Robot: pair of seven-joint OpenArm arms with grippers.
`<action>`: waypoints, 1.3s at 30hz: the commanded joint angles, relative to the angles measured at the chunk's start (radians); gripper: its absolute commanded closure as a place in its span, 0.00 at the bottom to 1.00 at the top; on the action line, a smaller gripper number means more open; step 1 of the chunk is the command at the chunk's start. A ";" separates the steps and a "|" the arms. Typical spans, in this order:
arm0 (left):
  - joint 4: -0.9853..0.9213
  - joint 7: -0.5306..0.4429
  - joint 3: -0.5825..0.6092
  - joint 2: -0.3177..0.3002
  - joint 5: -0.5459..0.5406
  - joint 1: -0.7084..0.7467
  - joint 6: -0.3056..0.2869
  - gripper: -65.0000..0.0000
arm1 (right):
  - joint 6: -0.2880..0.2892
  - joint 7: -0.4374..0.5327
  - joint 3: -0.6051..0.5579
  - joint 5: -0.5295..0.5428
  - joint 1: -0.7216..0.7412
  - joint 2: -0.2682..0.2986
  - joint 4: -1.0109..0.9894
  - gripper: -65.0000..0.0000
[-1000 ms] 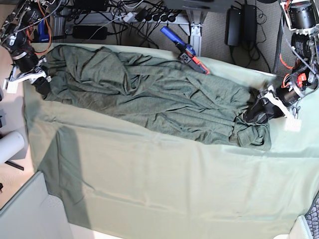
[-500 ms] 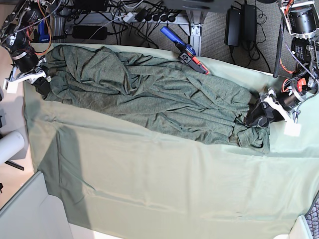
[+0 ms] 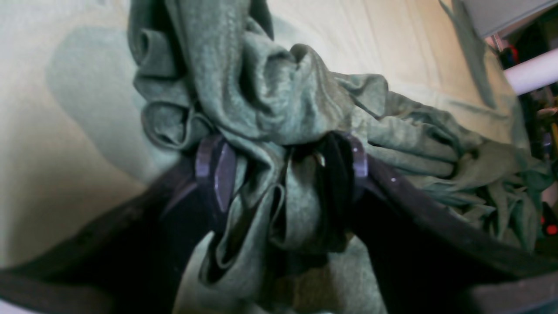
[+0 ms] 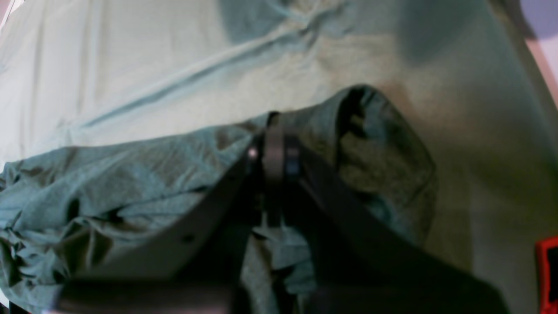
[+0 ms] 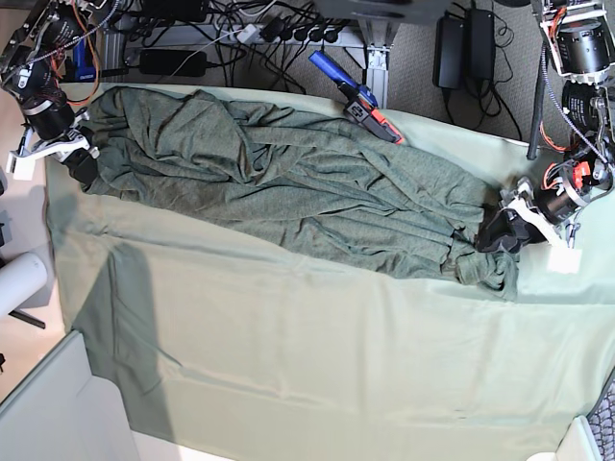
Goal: Fold the T-shirt properly
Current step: 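Regrasp the shirt end with the left gripper and tug it straight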
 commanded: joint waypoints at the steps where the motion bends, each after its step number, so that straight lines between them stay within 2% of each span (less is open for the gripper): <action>1: 0.010 -0.004 -0.002 -0.013 0.012 -0.014 0.024 0.45 | 0.005 0.015 0.009 0.015 0.007 0.024 0.018 1.00; 5: 0.010 0.001 0.001 -0.013 0.023 -0.014 0.033 0.45 | 0.005 0.015 0.009 0.015 0.007 0.024 0.018 1.00; 13: 0.010 -0.023 0.093 -0.015 0.075 -0.022 0.034 0.45 | 0.005 0.015 0.009 0.015 0.007 0.024 0.018 1.00; 21: 0.010 -0.053 0.097 -0.015 0.088 -0.034 0.034 0.46 | 0.005 0.015 0.009 0.016 0.007 0.024 0.018 1.00; 22: 0.010 -0.053 0.097 -0.015 0.092 -0.036 0.034 0.48 | 0.005 0.015 0.009 0.016 0.007 0.023 0.018 1.00; 26: 0.010 -0.069 0.097 -0.015 0.100 -0.039 0.034 0.68 | 0.005 0.015 0.009 0.016 0.007 0.021 0.018 1.00; 30: 0.010 -0.081 0.097 -0.013 0.104 -0.039 0.034 0.76 | 0.005 0.015 0.009 0.016 0.007 0.021 0.018 1.00; 34: 0.010 -0.117 0.097 -0.013 0.131 -0.039 0.033 1.00 | 0.005 0.015 0.009 0.015 0.007 0.021 0.018 1.00; 39: 0.010 -0.212 0.097 -0.013 0.210 -0.039 0.030 1.00 | 0.005 0.015 0.009 0.015 0.007 0.021 0.018 1.00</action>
